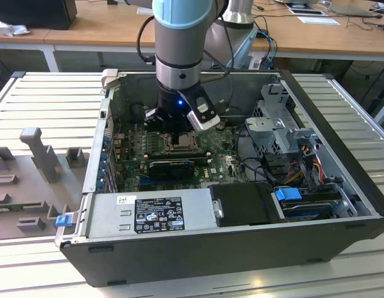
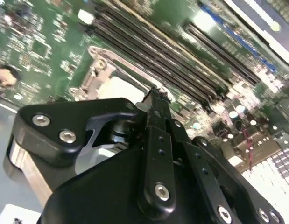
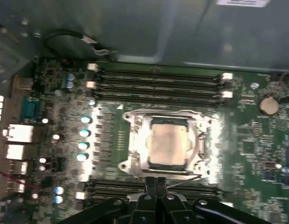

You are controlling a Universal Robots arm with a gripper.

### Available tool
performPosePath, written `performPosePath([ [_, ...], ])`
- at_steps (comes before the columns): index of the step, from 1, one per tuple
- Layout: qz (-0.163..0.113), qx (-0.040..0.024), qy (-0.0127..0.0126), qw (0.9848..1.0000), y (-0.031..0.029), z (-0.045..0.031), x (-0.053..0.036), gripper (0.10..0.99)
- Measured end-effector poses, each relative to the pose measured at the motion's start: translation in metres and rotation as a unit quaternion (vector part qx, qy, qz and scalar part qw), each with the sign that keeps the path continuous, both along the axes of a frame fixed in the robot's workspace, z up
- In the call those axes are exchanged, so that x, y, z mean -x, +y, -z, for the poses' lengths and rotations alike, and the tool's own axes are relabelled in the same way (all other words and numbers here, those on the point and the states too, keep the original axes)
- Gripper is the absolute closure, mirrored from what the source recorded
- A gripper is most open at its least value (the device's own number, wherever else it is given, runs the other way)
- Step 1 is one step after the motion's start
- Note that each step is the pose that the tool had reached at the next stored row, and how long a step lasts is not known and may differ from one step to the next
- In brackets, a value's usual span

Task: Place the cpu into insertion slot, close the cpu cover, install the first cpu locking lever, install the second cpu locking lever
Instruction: 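Install the second cpu locking lever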

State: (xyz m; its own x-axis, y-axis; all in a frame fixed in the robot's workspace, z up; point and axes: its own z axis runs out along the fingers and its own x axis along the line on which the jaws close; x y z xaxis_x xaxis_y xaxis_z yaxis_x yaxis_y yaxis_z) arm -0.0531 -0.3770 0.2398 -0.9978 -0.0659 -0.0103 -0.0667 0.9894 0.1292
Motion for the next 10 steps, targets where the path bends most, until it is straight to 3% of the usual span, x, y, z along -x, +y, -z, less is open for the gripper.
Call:
performPosePath([
  [4, 0.0, -0.0027, 0.0002, 1.0, -0.0037, 0.0083, 0.0004, 0.98],
  [7, 0.0, -0.0149, 0.0002, 0.9999, -0.005, 0.0137, 0.0023, 0.98],
  [10, -0.001, -0.0194, 0.0002, 0.9998, -0.0081, 0.0204, 0.006, 0.98],
])
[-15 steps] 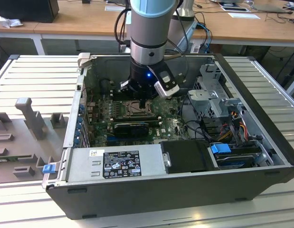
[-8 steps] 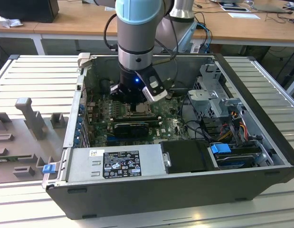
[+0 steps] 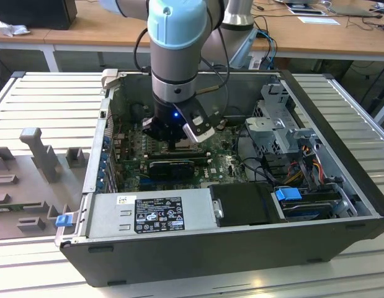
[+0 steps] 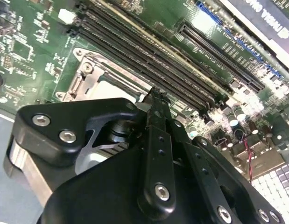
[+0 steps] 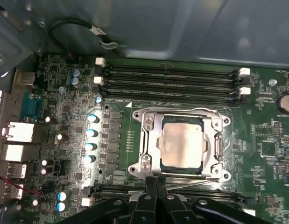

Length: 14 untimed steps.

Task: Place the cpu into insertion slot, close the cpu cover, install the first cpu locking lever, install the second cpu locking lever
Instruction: 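Install the second cpu locking lever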

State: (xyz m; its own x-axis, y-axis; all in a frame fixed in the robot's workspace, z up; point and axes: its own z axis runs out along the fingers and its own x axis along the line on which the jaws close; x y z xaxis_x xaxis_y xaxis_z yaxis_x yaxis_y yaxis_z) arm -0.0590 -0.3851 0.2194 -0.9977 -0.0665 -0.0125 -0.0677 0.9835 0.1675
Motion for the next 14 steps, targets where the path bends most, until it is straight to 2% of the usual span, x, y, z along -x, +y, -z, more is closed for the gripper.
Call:
performPosePath([
  [2, -0.001, -0.01, 0.0, 0.9999, -0.0035, 0.0015, 0.0025, 0.98],
  [5, -0.011, -0.0309, 0.0001, 0.9995, -0.0084, 0.0046, 0.0072, 0.98],
  [7, -0.016, -0.0371, 0.0002, 0.9992, -0.0112, 0.0084, 0.011, 0.98],
  [11, -0.021, -0.0432, 0.0003, 0.9988, -0.0126, 0.0138, 0.0156, 0.98],
  [14, -0.025, -0.0549, 0.0002, 0.9982, -0.0132, 0.0183, 0.0165, 0.98],
])
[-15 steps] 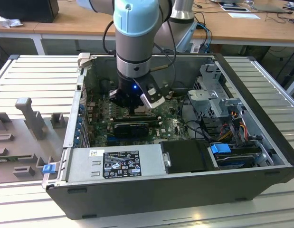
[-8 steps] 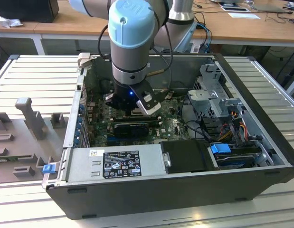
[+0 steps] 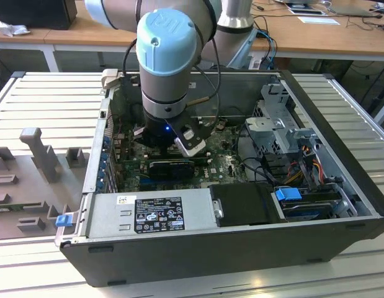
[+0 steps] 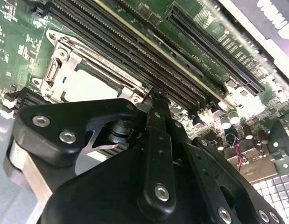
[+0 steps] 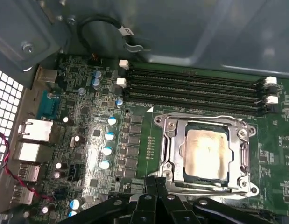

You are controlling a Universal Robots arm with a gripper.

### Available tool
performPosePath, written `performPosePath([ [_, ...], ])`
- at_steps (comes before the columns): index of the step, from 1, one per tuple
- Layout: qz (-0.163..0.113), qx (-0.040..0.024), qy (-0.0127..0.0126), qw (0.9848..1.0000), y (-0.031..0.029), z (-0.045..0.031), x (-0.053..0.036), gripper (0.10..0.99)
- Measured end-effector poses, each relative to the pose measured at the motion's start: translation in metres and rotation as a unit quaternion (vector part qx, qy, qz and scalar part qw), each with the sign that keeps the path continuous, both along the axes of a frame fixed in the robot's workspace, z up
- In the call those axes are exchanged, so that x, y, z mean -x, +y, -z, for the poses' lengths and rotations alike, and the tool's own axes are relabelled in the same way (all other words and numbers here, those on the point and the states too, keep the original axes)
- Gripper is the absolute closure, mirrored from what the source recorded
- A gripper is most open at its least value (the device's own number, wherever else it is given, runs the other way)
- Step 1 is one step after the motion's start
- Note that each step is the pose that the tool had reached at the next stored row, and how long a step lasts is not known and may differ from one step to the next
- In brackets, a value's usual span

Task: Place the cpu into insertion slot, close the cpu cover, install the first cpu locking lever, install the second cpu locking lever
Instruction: 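Install the second cpu locking lever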

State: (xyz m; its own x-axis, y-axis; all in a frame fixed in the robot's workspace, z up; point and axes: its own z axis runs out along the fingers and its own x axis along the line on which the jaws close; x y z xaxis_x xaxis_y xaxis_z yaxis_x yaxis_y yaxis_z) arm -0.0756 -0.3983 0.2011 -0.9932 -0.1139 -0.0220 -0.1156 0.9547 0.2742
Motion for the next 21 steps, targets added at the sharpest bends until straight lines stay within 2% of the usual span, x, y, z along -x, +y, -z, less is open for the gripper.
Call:
performPosePath([
  [3, -0.002, -0.0114, 0.0, 0.9999, 0.0, 0.0035, 0.0002, 0.98],
  [7, -0.005, -0.0192, 0.0, 0.9998, -0.0002, 0.0077, 0.0003, 0.98],
  [10, -0.006, -0.0193, 0.0, 0.9998, -0.0002, -0.0079, 0.0002, 0.98],
  [13, -0.006, -0.0193, 0.0, 0.9998, 0.0001, -0.0154, 0.0002, 0.98],
  [16, -0.006, -0.0193, 0.0, 0.9998, 0.0001, -0.0288, 0.0002, 0.98],
  [19, -0.006, -0.0193, 0.0, 0.9998, 0.0001, -0.0377, 0.0002, 0.98],
  [21, -0.006, -0.0194, 0.0, 0.9998, 0.0001, -0.0381, 0.0002, 0.98],
])
